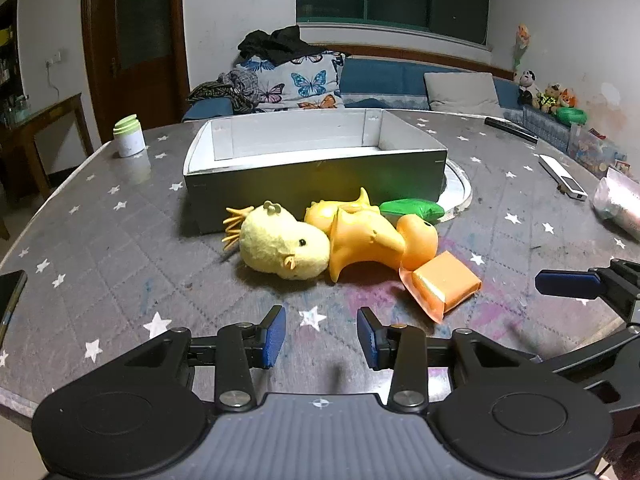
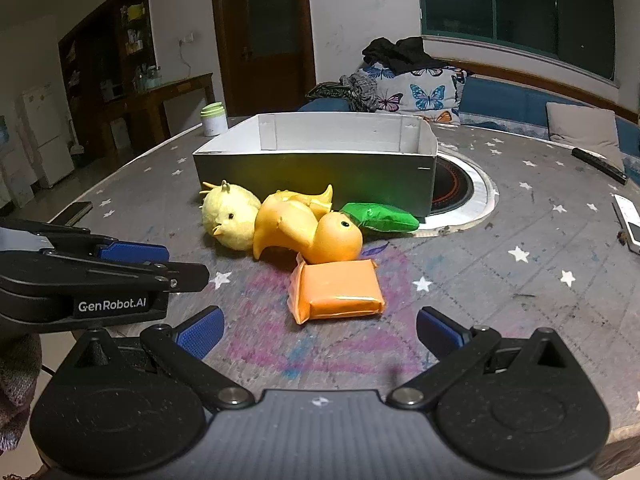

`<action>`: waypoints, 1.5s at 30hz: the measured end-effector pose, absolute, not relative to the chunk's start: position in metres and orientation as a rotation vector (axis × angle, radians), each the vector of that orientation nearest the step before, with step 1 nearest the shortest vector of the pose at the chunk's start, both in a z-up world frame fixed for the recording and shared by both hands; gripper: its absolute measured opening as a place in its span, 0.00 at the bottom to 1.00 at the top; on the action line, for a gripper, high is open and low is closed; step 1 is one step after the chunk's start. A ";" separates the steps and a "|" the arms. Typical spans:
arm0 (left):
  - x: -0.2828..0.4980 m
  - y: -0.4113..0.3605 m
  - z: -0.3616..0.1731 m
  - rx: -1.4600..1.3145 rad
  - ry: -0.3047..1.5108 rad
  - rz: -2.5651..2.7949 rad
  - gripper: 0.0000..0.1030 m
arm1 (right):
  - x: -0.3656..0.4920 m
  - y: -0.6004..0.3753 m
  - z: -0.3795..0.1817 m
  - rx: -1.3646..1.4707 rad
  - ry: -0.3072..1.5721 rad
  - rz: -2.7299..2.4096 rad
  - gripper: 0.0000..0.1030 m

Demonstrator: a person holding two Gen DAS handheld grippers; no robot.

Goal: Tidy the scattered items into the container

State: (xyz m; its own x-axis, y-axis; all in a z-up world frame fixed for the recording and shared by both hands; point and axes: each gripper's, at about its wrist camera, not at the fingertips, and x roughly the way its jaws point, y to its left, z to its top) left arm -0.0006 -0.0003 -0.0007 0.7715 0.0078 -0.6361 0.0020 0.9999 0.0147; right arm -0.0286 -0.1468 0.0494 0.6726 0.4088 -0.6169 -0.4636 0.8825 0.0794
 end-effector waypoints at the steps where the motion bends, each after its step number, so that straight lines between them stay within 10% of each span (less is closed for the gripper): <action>1: -0.001 0.000 -0.001 0.012 0.691 0.001 0.41 | -0.028 -0.148 0.050 -0.086 0.673 0.491 1.00; 45: 0.014 -0.009 -0.010 -0.007 0.774 -0.025 0.41 | -0.024 -0.139 0.035 -0.092 0.715 0.459 1.00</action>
